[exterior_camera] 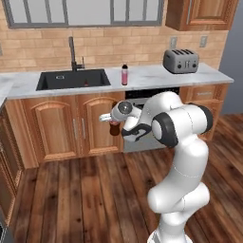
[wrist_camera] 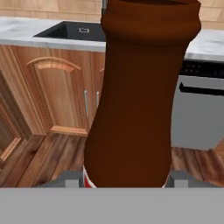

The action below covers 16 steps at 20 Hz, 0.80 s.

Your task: Place the large bottle from the dining counter next to the other large bottle outside the sink, and place the small bottle from the dining counter next to the other small bottle inside the sink.

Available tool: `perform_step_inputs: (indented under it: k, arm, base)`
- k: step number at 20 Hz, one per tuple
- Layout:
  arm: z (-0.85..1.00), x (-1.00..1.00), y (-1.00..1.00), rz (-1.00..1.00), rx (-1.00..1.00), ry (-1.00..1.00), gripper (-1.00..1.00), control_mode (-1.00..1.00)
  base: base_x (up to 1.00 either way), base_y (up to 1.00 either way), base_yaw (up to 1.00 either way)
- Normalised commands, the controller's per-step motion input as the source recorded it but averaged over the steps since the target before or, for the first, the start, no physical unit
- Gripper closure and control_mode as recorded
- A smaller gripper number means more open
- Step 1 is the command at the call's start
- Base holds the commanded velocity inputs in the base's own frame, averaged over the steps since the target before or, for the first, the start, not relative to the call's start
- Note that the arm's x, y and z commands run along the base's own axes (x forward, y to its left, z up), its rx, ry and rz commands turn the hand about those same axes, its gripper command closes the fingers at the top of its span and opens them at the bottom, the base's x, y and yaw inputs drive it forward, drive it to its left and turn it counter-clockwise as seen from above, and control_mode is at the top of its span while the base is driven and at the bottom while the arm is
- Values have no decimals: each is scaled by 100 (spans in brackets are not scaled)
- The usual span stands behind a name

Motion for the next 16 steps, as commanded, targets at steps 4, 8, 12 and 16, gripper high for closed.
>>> perform_step_inputs:
  k: [4, 8, 12, 16]
  arm:
    - [0, 0, 0, 0, 0, 0, 100, 100]
    - [0, 0, 0, 0, 0, 0, 100, 100]
    - [0, 0, 0, 0, 0, 0, 100, 100]
    - [0, 0, 0, 0, 0, 0, 100, 100]
  base:
    - [74, 16, -11]
    - [66, 18, -11]
    - [58, 21, -13]
    - [48, 27, -16]
